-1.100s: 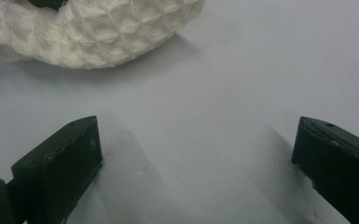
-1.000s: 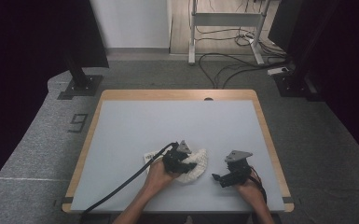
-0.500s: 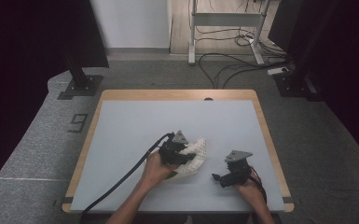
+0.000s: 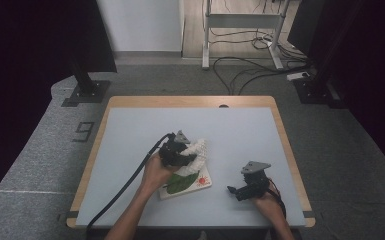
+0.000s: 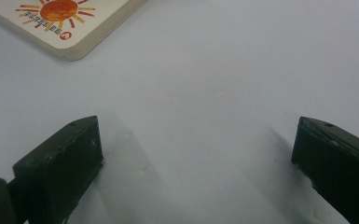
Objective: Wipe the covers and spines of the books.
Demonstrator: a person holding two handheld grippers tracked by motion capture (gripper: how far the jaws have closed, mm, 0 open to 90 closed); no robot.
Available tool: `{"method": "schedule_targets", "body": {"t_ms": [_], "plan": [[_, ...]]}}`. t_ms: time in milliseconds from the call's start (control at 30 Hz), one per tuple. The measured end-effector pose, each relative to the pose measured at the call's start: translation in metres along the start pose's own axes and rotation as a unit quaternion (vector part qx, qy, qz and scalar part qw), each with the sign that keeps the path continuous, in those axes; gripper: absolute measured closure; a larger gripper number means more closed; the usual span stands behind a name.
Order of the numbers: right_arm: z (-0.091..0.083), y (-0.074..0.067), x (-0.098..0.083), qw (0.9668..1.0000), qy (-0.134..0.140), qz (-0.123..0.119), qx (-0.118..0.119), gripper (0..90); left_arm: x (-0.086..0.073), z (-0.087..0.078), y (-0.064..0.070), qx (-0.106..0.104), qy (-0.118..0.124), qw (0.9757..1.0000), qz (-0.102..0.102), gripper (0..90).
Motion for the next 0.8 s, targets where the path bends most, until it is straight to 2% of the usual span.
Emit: {"method": "schedule_targets", "body": {"t_ms": [267,400,633,800], "plan": [[0.000,0.000,0.000,1.0000,0.001,-0.001,0.000,1.5,-0.007,-0.013,-0.024,0.020,0.005,0.9996,-0.021,60.2],[0.000,0.000,0.000,1.0000,0.001,0.000,0.000,1.6,-0.014,-0.021,-0.038,0.038,0.002,0.9989,-0.028,58.5],[0.000,0.000,0.000,1.0000,0.001,0.000,0.000,1.6,-0.030,-0.039,-0.064,0.057,0.008,0.9966,-0.059,58.5],[0.000,0.000,0.000,1.0000,0.001,0.000,0.000,1.6,-0.041,-0.054,-0.081,0.075,0.004,0.9948,-0.069,59.3]]}}
Point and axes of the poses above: each handheld gripper's, and its own axes: z roughly forward along the jaws, x roughly out of its top, y roughly to its right, the point moved 3 cm from there along z, roughly forward along the jaws, and after that the axes turned 4 degrees about x, right-handed, at the moved point
